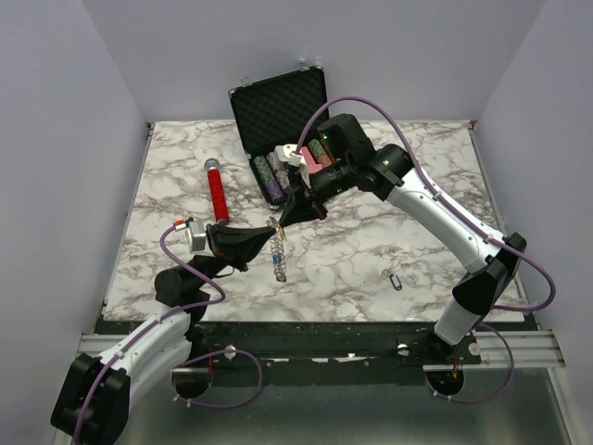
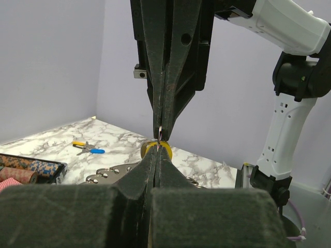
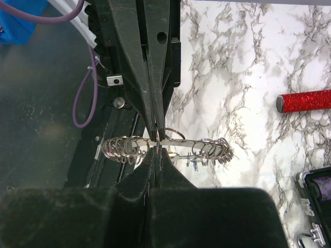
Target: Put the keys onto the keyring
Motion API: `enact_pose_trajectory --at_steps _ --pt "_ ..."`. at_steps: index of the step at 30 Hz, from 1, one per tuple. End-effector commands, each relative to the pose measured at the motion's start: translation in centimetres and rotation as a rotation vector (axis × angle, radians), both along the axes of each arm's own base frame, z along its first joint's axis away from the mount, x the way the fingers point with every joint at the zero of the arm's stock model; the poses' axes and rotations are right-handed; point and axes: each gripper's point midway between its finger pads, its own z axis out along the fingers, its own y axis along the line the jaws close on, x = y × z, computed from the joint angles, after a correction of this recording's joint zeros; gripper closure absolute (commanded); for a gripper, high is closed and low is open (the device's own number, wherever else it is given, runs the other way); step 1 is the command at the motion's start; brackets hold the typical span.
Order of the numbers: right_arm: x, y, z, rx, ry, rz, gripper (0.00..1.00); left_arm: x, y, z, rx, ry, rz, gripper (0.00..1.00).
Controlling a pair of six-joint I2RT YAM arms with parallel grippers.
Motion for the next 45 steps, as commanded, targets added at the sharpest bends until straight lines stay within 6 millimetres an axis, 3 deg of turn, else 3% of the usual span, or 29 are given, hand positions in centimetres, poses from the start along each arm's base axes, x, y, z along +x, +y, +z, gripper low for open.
enact_pose_trajectory --at_steps 1,45 --pt "-0.74 0.43 -0.56 -0.004 0.023 0.02 1.0 -3.72 1.81 5.93 -0.143 -0.284 -0.001 1.0" --pt "-0.88 0.73 -0.79 -0.004 0.0 0.037 1.0 -3.96 1.53 6.21 -0.144 -0.271 -0.036 1.0"
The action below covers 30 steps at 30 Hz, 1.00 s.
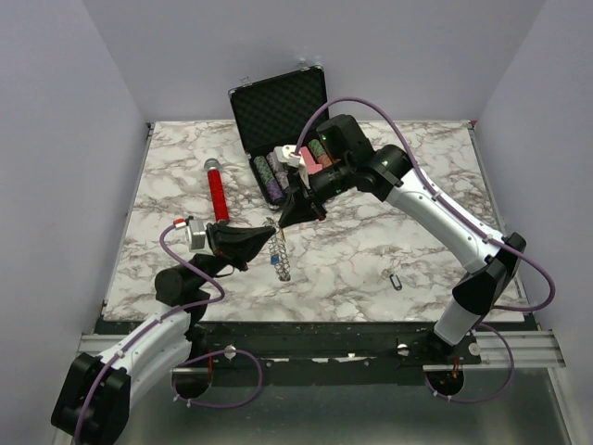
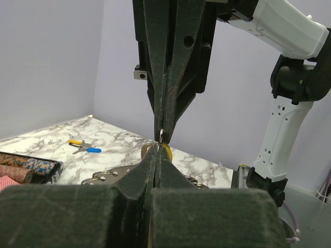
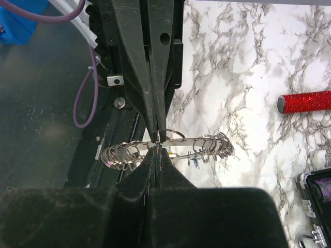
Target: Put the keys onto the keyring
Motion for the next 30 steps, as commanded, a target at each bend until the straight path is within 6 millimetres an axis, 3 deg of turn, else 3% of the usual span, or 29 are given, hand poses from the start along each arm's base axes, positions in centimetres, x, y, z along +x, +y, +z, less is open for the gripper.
enact_pose_trajectory --at_steps 1,14,30 --pt "-1.0 0.7 -0.7 -0.005 0.001 0.039 1.0 -3.9 1.5 6.2 -0.136 -0.294 -0.018 1.0" --pt "-1.0 0.6 -0.8 -0.008 -0.007 0.041 1.0 -3.8 1.6 5.9 -0.139 -0.279 -0.017 1.0" --pt "-1.1 0.0 -1.2 -0.023 -0.081 0.073 0.99 -1.8 1.4 5.5 -0.113 -0.149 0.016 1.0"
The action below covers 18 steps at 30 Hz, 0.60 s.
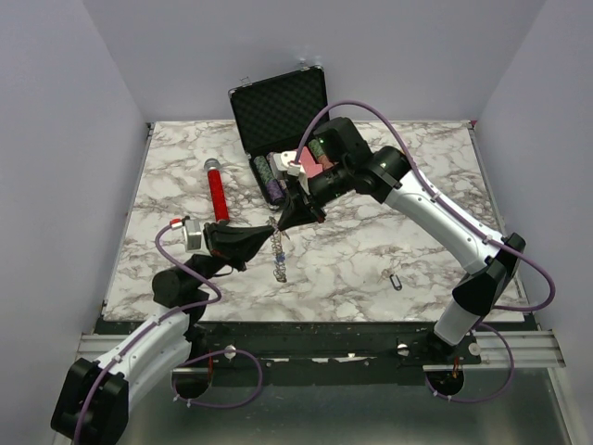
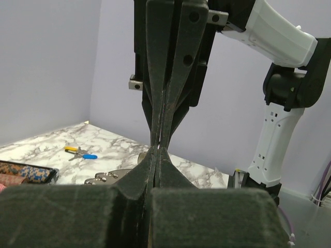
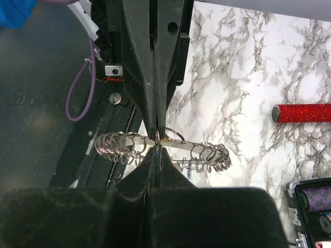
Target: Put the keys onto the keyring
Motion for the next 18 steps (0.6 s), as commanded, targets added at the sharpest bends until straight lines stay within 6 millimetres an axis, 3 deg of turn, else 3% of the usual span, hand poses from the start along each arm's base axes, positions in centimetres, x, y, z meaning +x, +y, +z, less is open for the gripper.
enact_pose_trajectory --at_steps 1,18 --pt "-0.7 -0.3 -1.1 -0.042 -0.014 0.022 1.0 -1.2 1.3 4.6 -0.094 -0.139 0.038 1.0" --pt "-0.6 0.2 -0.8 -0.039 -0.064 0.029 1.0 0.6 1.6 3.6 -0.074 -0.037 0.109 1.0"
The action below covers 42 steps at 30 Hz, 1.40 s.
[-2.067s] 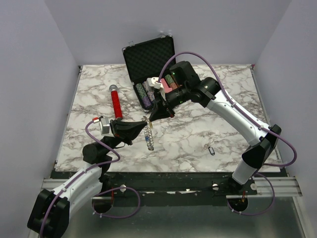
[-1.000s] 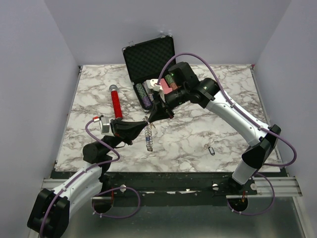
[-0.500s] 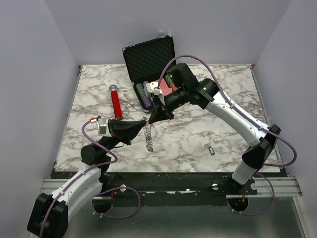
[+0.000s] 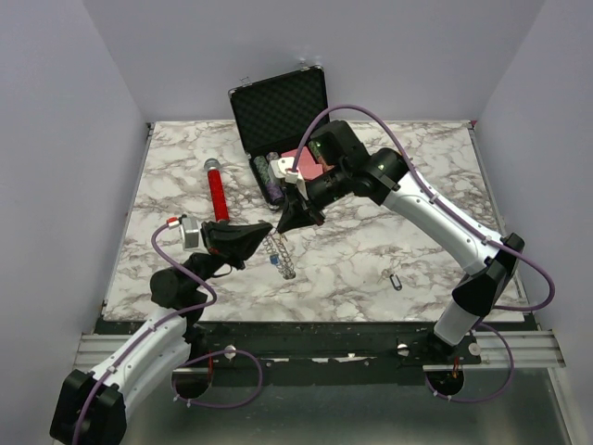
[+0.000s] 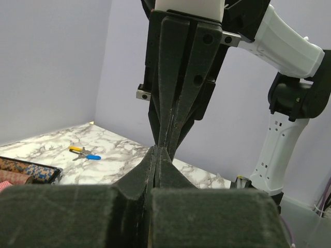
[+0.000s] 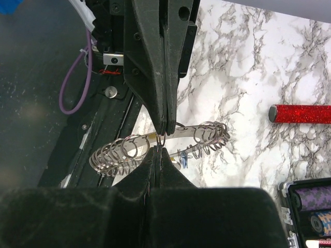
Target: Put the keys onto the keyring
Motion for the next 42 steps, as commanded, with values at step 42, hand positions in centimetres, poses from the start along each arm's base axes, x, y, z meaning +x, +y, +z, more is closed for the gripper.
enact_pose_trajectory --at_steps 42 --pt "-1.0 0.8 0.0 -0.018 0.032 0.013 0.93 1.5 2.7 1.5 -0.153 0.017 0.151 1.0"
